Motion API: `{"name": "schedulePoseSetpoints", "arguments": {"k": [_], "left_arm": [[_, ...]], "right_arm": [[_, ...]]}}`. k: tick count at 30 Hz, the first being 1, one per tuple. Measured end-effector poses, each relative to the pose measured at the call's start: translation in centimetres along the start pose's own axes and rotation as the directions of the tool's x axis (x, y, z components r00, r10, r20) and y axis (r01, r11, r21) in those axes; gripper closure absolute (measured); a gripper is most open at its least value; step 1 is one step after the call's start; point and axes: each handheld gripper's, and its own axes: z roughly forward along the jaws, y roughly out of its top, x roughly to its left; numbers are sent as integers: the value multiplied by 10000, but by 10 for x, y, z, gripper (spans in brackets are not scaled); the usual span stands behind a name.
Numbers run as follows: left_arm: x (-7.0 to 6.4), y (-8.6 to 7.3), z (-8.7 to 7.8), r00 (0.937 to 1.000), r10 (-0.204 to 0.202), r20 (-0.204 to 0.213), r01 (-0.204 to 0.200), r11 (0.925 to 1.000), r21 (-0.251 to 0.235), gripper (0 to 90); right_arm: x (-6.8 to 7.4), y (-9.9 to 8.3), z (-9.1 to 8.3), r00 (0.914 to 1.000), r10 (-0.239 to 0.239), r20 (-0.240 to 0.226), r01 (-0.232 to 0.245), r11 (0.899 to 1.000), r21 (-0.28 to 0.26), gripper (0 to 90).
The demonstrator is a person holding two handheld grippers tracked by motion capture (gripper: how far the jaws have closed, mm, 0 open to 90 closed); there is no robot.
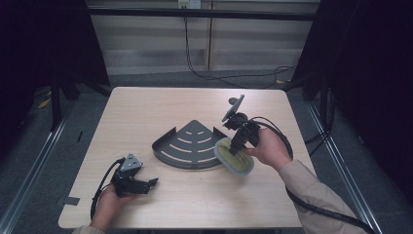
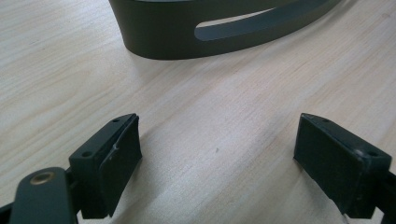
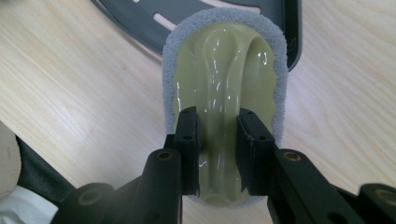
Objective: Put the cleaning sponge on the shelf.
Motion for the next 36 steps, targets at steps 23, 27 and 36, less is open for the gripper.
{"name": "schedulePoseSetpoints", "arguments": {"k": [23, 27, 36], "left_arm": [[0, 0, 0, 10000, -13, -9, 13, 10000, 6, 141], [0, 0, 0, 10000, -14, -9, 14, 10000, 5, 141], [0, 0, 0, 10000, -10, -9, 10, 10000, 5, 141]], "right_arm": [[-13, 30, -4, 9999, 74, -75, -75, 9999, -144, 720], [-14, 33, -3, 9999, 96, -128, -99, 9998, -192, 720], [-16, 41, -2, 9997, 89, -243, -94, 9998, -203, 720]]}}
